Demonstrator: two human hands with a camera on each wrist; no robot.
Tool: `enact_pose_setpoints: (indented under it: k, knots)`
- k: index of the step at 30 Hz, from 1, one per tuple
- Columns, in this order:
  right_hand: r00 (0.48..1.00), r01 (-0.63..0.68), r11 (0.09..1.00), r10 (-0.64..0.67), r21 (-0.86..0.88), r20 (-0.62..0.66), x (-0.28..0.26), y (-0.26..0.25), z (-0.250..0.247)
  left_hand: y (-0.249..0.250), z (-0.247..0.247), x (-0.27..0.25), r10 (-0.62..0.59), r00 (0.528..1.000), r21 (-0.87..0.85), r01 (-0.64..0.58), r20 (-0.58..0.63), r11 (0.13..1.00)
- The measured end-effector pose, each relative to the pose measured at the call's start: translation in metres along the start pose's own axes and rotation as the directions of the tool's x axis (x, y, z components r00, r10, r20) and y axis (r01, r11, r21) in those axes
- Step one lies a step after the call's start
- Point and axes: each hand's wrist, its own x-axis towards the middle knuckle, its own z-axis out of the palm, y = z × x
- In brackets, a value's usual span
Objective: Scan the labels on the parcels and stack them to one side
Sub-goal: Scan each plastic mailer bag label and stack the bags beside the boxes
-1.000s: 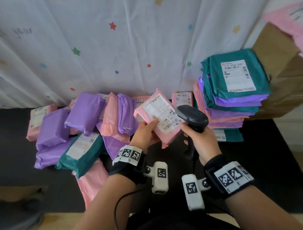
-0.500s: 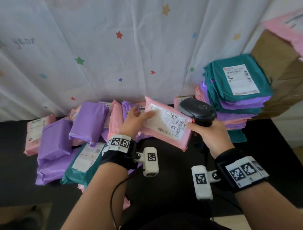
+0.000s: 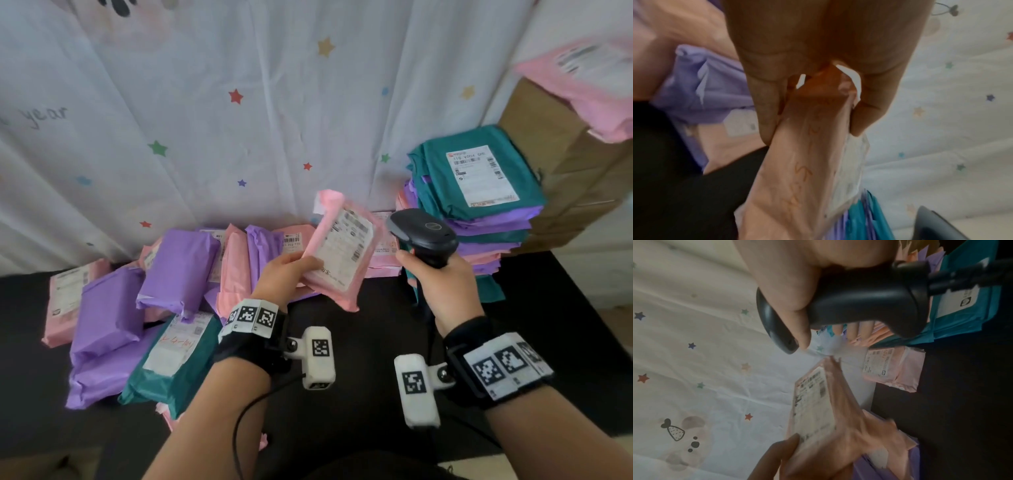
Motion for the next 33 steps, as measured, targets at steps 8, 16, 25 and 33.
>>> enact_pose_setpoints:
  k: [8, 16, 25, 33]
  knots:
    - [0.991, -0.013, 0.999, 0.009, 0.031, 0.130, -0.021, -0.009, 0.011, -0.018, 0.011, 0.007, 0.015, 0.999, -0.133, -0.010, 0.039, 0.991]
    - [0.983, -0.010, 0.999, 0.018, -0.042, 0.183, -0.030, -0.017, 0.014, -0.025, 0.008, 0.010, 0.061, 0.998, -0.032, -0.060, 0.009, 0.998]
    - [0.983, -0.010, 0.997, 0.025, -0.080, 0.183, -0.034, -0.018, 0.011, -0.030, 0.007, 0.010, 0.058, 0.998, 0.019, -0.057, -0.011, 0.998]
    - [0.985, -0.032, 0.998, 0.041, -0.052, 0.169, -0.031, -0.016, 0.006, -0.038, 0.011, 0.018, 0.054, 0.999, 0.103, -0.053, -0.003, 0.993]
